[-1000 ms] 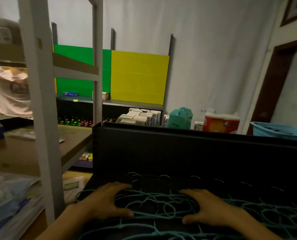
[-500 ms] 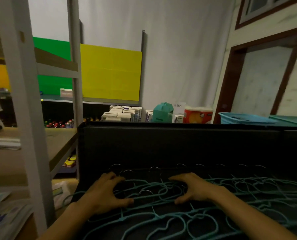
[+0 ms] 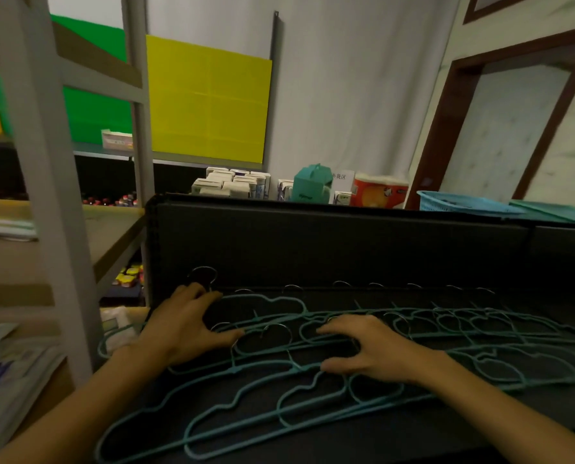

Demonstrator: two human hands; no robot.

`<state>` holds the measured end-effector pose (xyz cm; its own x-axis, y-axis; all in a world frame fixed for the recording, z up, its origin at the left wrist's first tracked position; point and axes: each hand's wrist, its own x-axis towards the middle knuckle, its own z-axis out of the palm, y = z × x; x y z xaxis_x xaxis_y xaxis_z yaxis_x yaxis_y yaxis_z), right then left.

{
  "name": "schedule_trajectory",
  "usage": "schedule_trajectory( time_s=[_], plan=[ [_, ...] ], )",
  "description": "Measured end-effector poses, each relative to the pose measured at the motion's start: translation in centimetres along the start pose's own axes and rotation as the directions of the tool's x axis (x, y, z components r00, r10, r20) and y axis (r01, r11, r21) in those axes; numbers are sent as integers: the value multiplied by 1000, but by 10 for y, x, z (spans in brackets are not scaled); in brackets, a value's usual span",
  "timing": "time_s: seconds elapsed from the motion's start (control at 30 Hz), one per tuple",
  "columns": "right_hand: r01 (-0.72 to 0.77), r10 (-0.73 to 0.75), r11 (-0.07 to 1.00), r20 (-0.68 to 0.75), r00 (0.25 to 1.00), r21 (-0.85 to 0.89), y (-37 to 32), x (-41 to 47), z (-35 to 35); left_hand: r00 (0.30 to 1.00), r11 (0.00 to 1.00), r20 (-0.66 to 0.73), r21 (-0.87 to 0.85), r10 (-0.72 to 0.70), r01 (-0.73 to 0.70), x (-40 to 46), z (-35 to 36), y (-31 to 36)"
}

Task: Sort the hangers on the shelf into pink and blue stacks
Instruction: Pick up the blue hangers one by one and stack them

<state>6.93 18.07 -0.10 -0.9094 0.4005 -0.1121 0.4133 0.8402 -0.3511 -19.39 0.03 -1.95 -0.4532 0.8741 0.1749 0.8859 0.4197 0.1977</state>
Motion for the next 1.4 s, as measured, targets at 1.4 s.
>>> schedule_trajectory(
  time_s=[1.4],
  plan=[
    [-101, -3, 921, -267, 964, -377, 44, -161, -8, 921, 950, -235, 121, 309, -288, -8, -6, 194]
  ],
)
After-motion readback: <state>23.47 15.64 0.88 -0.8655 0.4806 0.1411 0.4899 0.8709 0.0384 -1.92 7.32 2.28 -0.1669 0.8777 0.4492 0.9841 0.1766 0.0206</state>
